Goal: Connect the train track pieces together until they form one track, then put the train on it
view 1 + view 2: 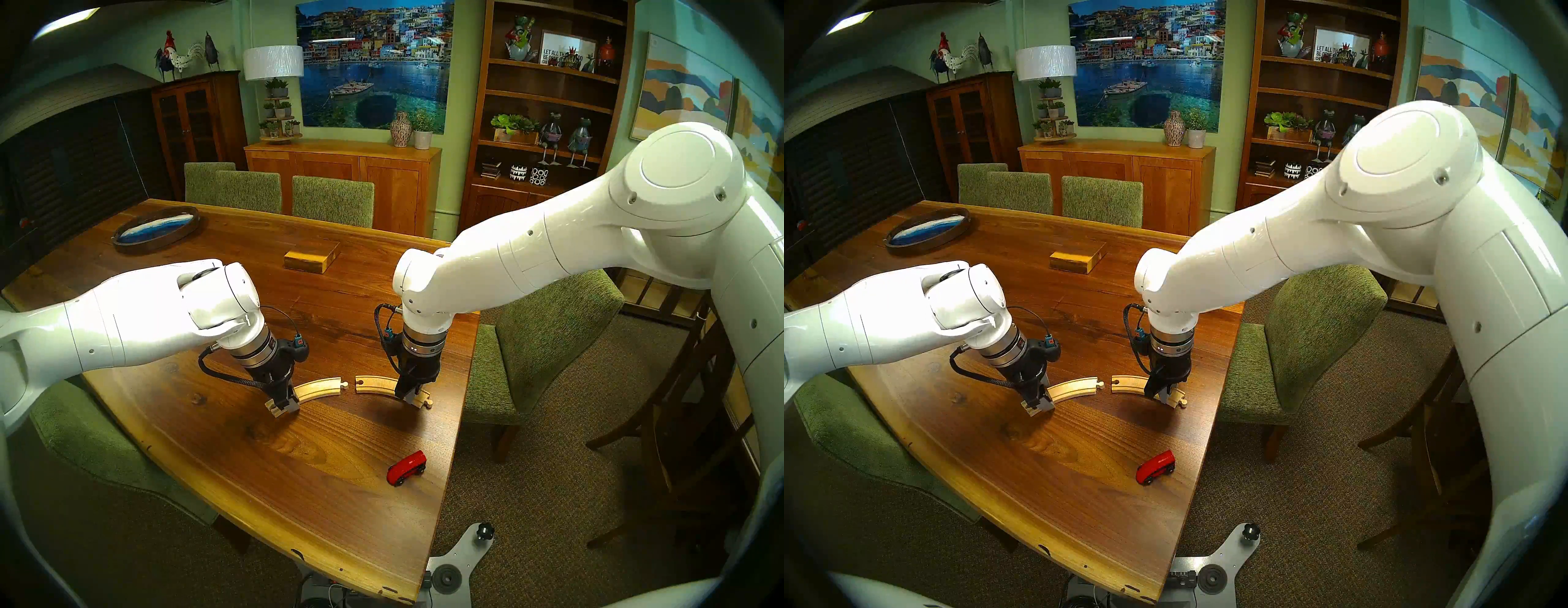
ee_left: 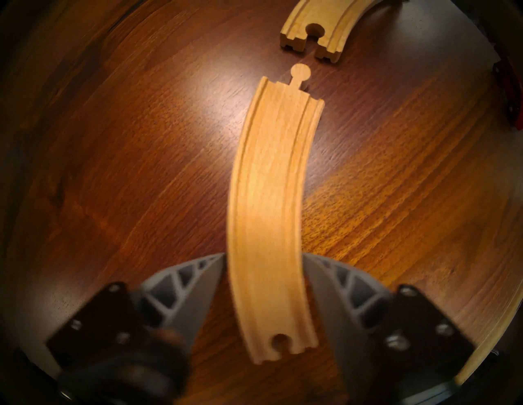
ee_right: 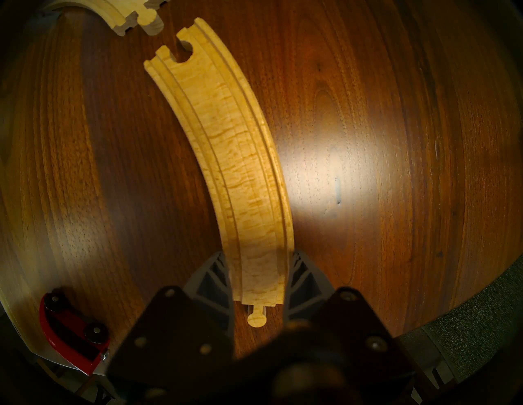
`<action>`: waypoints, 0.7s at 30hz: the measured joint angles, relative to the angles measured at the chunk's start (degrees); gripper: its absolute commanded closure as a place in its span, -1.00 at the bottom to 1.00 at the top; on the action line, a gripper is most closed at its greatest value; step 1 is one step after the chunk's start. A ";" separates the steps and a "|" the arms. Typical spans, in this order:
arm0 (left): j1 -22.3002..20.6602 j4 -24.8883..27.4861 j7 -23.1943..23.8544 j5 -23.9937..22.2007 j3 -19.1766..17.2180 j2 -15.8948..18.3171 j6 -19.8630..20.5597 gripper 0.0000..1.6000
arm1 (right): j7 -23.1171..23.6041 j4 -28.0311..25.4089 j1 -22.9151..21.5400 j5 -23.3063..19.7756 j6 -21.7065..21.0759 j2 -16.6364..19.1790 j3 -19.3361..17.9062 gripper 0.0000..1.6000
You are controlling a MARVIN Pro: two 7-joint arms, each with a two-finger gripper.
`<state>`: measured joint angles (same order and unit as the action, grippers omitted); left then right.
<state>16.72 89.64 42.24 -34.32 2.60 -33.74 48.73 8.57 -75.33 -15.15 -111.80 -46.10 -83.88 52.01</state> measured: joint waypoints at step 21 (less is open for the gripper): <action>0.08 0.47 0.14 0.22 -0.31 0.67 -0.99 1.00 | -0.01 0.01 0.00 0.01 0.03 0.00 -0.02 1.00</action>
<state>16.80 90.11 42.38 -34.10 2.29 -33.07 47.74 8.56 -75.32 -15.15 -111.79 -46.08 -83.87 52.00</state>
